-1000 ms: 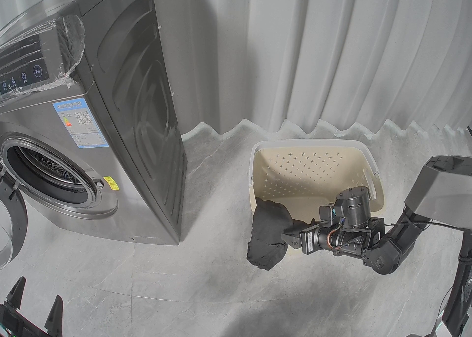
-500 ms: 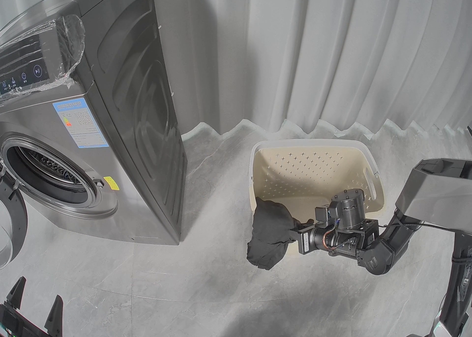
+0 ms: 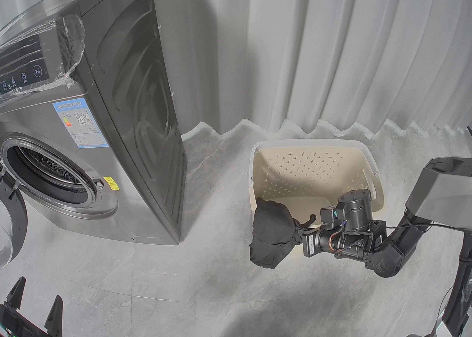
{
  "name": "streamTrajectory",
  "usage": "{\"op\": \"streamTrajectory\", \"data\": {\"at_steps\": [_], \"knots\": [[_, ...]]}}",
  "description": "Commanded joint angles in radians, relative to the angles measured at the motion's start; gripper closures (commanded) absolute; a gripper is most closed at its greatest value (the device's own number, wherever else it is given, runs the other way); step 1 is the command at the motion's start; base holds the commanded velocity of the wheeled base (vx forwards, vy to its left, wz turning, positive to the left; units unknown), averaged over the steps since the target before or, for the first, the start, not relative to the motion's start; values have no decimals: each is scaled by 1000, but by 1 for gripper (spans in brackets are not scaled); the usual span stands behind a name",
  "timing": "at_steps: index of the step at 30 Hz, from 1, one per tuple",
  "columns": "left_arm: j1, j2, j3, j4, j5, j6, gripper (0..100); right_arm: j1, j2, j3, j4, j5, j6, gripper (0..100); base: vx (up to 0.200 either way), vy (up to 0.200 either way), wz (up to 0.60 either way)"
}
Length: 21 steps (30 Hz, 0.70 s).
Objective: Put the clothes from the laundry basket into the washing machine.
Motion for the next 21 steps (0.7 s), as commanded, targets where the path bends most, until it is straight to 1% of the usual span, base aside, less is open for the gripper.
{"op": "streamTrajectory", "data": {"at_steps": [1, 2, 3, 8, 13, 17, 20, 21], "knots": [[0, -16, 18, -1, 0, 0, 0, -10, -31, 30, -1, -2, -9, 100, 0, 0, 0], [0, -16, 18, 0, 0, 0, 0, -16, -29, 33, 0, -2, -14, 100, 0, 0, 0], [0, -16, 18, 0, 0, 0, 0, -20, -28, 33, 0, -3, -19, 0, 0, 0, 0], [0, -16, 18, 0, 0, -2, 0, -19, -22, 30, -4, -2, -25, 0, 0, 0, 0], [0, -16, 18, -1, 0, -2, 0, -17, 6, 17, -13, 2, -48, 0, 0, 0, 0], [0, -16, 18, 0, 0, -2, 0, -17, 53, -16, -33, 2, -52, 0, 0, 0, 0], [0, -16, 18, 0, 2, -2, 0, -22, 87, -41, -70, 5, -78, 0, 0, 0, 0], [0, -16, 18, 0, 2, -2, 0, -22, 90, -41, -73, 5, -80, 0, 0, 0, 0]]}}
